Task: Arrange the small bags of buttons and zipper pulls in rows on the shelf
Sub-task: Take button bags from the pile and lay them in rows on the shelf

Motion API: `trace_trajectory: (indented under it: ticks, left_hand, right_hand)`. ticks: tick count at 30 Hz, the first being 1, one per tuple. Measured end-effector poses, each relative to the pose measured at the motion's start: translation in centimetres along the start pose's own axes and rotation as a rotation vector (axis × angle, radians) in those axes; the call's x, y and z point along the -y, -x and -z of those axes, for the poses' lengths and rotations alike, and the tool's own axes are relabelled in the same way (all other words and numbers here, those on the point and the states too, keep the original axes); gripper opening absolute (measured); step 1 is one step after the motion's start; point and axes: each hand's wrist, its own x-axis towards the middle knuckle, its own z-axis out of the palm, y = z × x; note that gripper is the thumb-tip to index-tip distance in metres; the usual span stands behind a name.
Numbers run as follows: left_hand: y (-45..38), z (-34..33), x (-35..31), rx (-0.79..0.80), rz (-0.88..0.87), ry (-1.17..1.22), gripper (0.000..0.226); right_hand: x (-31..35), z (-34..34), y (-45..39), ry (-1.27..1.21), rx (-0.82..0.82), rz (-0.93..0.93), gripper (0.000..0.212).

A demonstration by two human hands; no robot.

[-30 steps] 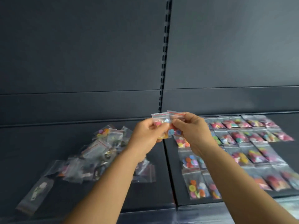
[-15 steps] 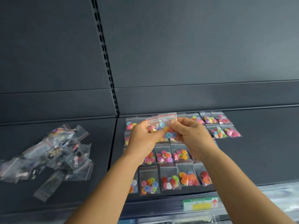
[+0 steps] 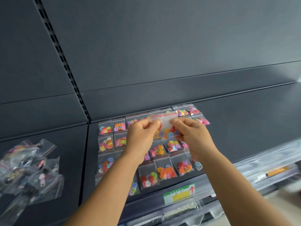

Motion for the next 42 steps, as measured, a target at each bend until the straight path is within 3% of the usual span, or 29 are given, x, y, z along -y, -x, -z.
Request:
trace_trajectory:
  ticks: [6, 16, 20, 24, 28, 30, 37, 42]
  left_hand:
    - [-0.5, -3.8, -1.1, 0.013, -0.047, -0.11, 0.018]
    - [-1.8, -12.7, -0.3, 0.045, -0.054, -0.416, 0.013]
    - [-2.2, -14.9, 0.4, 0.025, -0.034, -0.513, 0.01]
    - [-2.4, -15.9, 0.5, -0.015, -0.064, -0.678, 0.022]
    - [-2.1, -16.2, 0.7, -0.052, -0.16, -0.857, 0.038]
    - [-1.7, -16.1, 0.7, -0.068, -0.229, -0.902, 0.039]
    - [-0.2, -16.5, 1.3, 0.114, -0.312, -0.984, 0.033]
    - [0.0, -16.5, 1.6, 0.135, -0.297, -0.984, 0.031]
  right_hand:
    - [-0.1, 5.3, -1.9, 0.092, -0.105, 0.069, 0.025]
    - [-2.0, 14.3, -6.4, 0.366, -0.135, 0.048, 0.012]
    - [-3.3, 15.8, -7.6, 0.506, -0.077, 0.044, 0.007]
    - [-4.0, 15.8, -8.4, 0.65, 0.0, 0.074, 0.005]
    - [-4.2, 15.9, -8.5, 0.845, 0.017, 0.194, 0.036]
    - [-4.1, 16.2, -8.3, 0.895, 0.045, 0.287, 0.041]
    - [-4.4, 16.2, -7.2, 1.021, 0.323, 0.429, 0.018]
    - [-4.5, 16.3, -7.3, 1.052, 0.278, 0.421, 0.018]
